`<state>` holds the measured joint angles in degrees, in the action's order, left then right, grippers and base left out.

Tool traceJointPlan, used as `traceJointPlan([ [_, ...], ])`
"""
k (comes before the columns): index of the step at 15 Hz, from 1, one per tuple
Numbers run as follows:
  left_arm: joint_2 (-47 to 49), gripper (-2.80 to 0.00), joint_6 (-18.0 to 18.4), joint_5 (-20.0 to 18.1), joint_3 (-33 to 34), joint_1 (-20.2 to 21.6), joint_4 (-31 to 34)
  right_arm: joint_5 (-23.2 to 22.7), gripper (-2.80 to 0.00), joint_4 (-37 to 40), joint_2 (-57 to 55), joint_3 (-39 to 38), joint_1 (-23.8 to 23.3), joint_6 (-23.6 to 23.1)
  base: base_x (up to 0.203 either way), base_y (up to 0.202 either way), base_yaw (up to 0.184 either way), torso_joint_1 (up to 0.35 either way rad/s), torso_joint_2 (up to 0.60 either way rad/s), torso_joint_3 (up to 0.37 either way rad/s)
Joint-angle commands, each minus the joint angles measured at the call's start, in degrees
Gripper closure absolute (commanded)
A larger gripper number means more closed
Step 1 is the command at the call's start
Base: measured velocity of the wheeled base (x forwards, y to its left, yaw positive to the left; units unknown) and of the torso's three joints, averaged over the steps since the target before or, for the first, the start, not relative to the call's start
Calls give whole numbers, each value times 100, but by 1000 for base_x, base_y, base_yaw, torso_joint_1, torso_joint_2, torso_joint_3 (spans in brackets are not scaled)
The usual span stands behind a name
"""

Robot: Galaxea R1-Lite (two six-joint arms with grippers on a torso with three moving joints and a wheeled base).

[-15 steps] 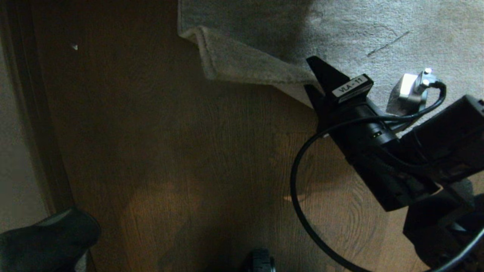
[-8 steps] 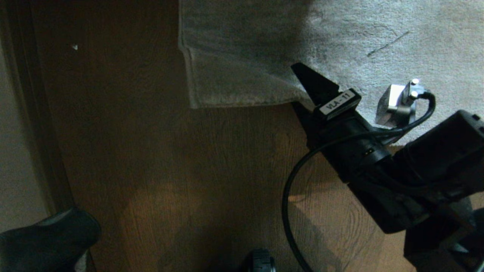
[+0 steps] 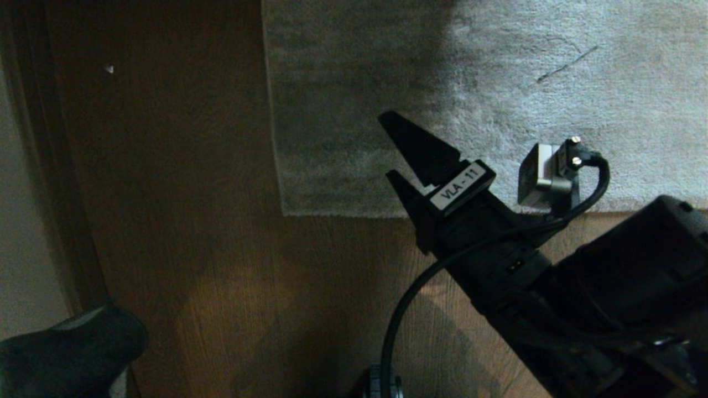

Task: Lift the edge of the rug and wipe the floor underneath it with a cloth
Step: Lay down the carpet, then put down the rag

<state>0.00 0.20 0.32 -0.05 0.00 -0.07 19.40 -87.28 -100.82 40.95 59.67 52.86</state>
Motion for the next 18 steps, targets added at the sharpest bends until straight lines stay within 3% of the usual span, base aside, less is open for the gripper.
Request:
traceJointPlan([
  [1,0,0,-2,3,2,0,-1,12,-280,-267,-103,1,62,32,0,0,0,0,0,0],
  [8,0,0,-2,3,-2,0,-1,30,-280,-267,-754,-71,38,-1,0,0,0,0,0,0],
  [9,0,0,-2,3,-4,0,-1,37,-101,-267,-843,-64,30,-24,0,0,0,0,0,0],
  [10,0,0,-2,3,-4,0,-1,38,0,-267,-908,-61,11,-78,0,0,0,0,0,0],
  [13,0,0,-2,3,-4,0,-1,32,0,-267,-1010,-61,-224,-94,0,0,0,0,0,0],
  [18,0,0,-9,3,4,0,-1,38,0,-267,-1255,-301,-1172,-276,0,0,0,0,0,0],
])
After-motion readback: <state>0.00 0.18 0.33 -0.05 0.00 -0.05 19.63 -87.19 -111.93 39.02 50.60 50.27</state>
